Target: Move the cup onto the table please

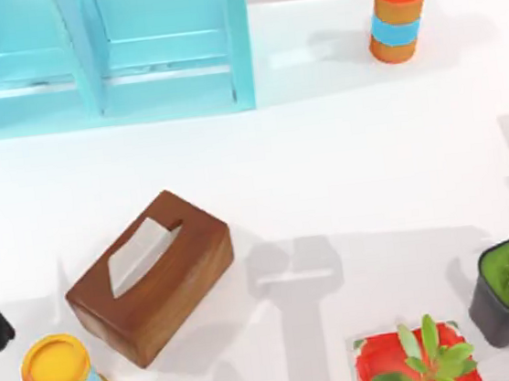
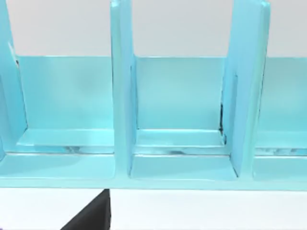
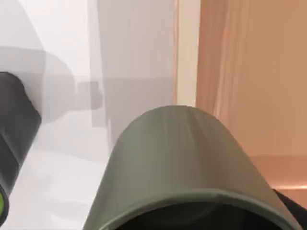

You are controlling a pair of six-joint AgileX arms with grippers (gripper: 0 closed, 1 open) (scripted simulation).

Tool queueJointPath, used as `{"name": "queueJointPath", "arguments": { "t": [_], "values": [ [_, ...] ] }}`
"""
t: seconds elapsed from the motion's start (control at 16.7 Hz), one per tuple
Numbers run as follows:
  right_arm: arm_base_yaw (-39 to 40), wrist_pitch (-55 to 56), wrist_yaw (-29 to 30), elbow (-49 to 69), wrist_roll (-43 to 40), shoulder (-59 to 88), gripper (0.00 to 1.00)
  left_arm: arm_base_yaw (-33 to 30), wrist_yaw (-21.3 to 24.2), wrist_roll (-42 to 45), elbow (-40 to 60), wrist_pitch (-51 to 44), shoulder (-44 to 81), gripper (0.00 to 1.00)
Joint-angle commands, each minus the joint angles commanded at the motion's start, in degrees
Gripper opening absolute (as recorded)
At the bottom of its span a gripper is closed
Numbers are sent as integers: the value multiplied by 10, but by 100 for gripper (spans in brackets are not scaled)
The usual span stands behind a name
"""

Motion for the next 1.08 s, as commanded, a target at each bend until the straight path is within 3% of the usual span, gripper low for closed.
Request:
{"name": "queueJointPath", "arguments": {
  "t": [0.6,0.84,1.08],
  "values": [
    [309,-87,12,495,313,352,0,0,0,0,0,0,0,100],
    [376,-99,13,570,380,418,0,0,0,0,0,0,0,100],
    [380,-99,13,574,384,422,0,0,0,0,0,0,0,100]
  ]
}}
